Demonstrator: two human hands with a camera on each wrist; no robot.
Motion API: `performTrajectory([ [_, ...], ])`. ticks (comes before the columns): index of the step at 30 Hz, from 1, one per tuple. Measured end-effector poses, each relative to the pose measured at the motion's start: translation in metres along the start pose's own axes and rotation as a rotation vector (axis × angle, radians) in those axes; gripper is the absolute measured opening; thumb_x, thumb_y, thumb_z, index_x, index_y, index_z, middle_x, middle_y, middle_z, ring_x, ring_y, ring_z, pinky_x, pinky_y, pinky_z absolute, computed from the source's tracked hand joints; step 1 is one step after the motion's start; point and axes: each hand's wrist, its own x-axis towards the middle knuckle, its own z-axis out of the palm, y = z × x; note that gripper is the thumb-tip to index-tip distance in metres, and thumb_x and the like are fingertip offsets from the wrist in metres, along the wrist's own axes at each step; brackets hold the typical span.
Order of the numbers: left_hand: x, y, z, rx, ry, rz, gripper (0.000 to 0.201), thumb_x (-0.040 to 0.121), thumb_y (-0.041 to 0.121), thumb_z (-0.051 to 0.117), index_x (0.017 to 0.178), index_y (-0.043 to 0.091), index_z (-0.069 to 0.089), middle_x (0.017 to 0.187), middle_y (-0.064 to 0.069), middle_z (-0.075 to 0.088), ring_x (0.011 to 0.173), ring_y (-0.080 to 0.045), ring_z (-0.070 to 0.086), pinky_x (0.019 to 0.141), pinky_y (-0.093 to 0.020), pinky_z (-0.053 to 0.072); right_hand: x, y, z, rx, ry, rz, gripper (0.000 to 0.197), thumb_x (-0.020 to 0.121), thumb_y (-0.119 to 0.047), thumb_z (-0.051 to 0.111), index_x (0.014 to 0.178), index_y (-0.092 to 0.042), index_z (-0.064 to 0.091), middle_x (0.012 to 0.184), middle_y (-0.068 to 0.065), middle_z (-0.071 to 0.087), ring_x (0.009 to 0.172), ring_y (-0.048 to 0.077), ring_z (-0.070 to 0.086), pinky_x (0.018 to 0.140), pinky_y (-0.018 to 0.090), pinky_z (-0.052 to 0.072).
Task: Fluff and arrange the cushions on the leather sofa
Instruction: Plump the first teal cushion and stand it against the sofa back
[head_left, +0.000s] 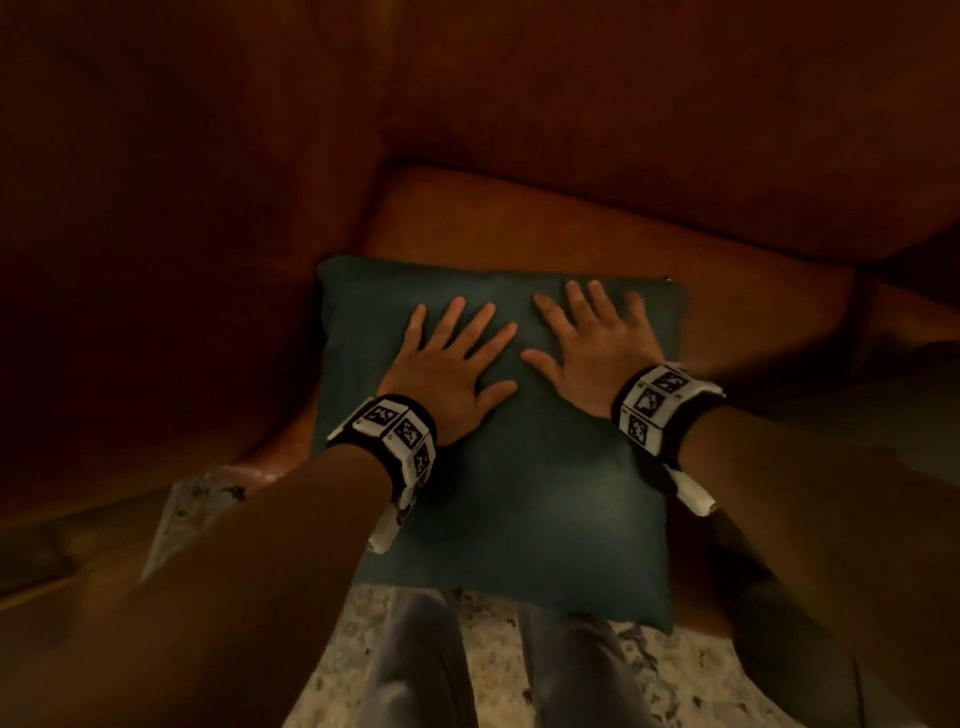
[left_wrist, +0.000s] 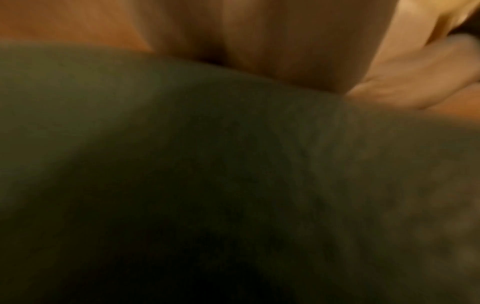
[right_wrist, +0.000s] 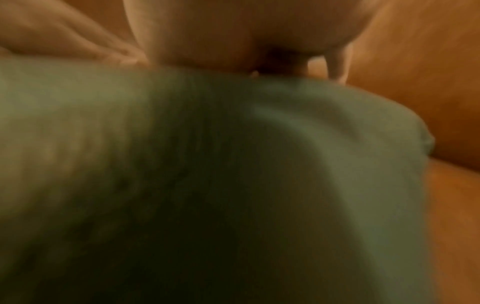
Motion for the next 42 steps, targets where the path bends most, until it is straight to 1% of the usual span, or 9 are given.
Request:
performTrajectory([
  [9,-0.012,-0.096,0.001,-0.499,-0.195,-0.733,0.068,0.089,0.073,0.013,0.149,0.048,-0.007,0.162,0.006,-0.011,0.148,-0.036,-0.002,0.119,-0.055,0.003,-0.003,0.075,0.017,0.225,-0.050,0.165,0.082,0.083,-0.082,-0.002,0.153,-0.041,0.007,0.166,0.001,0.009,0.152,0.027,0.008,0.117,0.059,0.018],
  [13,0.010,-0.113,-0.008,-0.891,0.132,-0.856,0.071,0.095,0.057,0.039,0.154,0.028,0.014,0.159,-0.013,0.017,0.142,-0.039,0.025,0.116,-0.050,0.025,0.007,0.087,0.012,0.987,0.039,0.557,0.073,0.091,-0.070,0.041,0.148,-0.026,0.029,0.154,0.009,0.035,0.135,0.035,0.041,0.109,0.052,0.034],
  [16,0.034,-0.128,-0.009,-1.071,0.167,-1.011,0.068,0.094,0.048,0.051,0.147,0.012,0.028,0.148,-0.019,0.038,0.132,-0.040,0.041,0.109,-0.045,0.034,0.016,0.091,0.013,1.375,0.082,0.714,0.080,0.061,-0.083,0.066,0.118,-0.027,0.062,0.124,-0.001,0.061,0.111,0.027,0.058,0.103,0.047,0.042],
  [21,0.064,-0.150,-0.033,-0.915,0.409,-0.872,0.040,0.093,0.042,0.056,0.119,0.012,0.051,0.122,-0.015,0.059,0.112,-0.034,0.054,0.095,-0.038,0.041,0.007,0.120,0.021,1.332,0.284,0.862,0.041,0.079,-0.045,0.076,0.113,-0.025,0.066,0.115,0.004,0.068,0.100,0.031,0.066,0.087,0.047,0.056],
  [26,0.093,-0.160,-0.064,-0.754,0.242,-0.793,0.038,0.094,0.043,0.049,0.115,0.012,0.057,0.127,-0.019,0.059,0.117,-0.038,0.055,0.103,-0.043,0.043,-0.012,0.107,0.003,1.079,0.234,0.913,0.049,0.095,-0.044,0.057,0.136,-0.018,0.046,0.133,0.016,0.057,0.116,0.038,0.058,0.098,0.048,0.049],
  [29,0.097,-0.108,-0.091,-0.394,0.467,-0.214,0.048,0.096,0.037,0.038,0.136,0.012,0.049,0.136,-0.015,0.054,0.125,-0.035,0.049,0.108,-0.042,0.036,-0.016,0.060,-0.027,0.583,0.469,0.484,0.053,0.096,-0.051,0.045,0.136,-0.015,0.046,0.139,0.018,0.051,0.123,0.039,0.051,0.099,0.049,0.045],
  [32,0.096,-0.033,-0.081,-0.184,0.196,0.309,0.056,0.094,0.042,0.024,0.146,0.027,0.036,0.150,-0.003,0.040,0.139,-0.026,0.035,0.116,-0.049,0.022,0.013,0.000,-0.034,0.307,0.327,0.096,0.062,0.096,-0.055,0.032,0.145,-0.018,0.040,0.152,0.015,0.040,0.140,0.033,0.037,0.109,0.053,0.034],
  [37,0.105,-0.069,-0.049,-0.081,-0.161,-0.114,0.059,0.094,0.064,0.008,0.150,0.046,0.004,0.163,0.009,0.001,0.150,-0.020,0.000,0.118,-0.054,-0.003,0.020,0.036,-0.006,0.234,0.077,0.194,0.077,0.087,-0.068,-0.002,0.154,-0.036,0.018,0.164,0.001,0.021,0.151,0.025,0.018,0.119,0.054,0.013],
  [42,0.099,-0.120,-0.068,-0.151,-0.275,-0.418,0.064,0.092,0.067,0.005,0.151,0.043,0.000,0.161,0.007,-0.015,0.148,-0.028,-0.016,0.116,-0.059,-0.007,-0.003,0.091,0.001,0.296,-0.048,0.376,0.070,0.095,-0.067,0.004,0.154,-0.032,0.016,0.164,0.001,0.016,0.152,0.024,0.012,0.118,0.056,0.016],
])
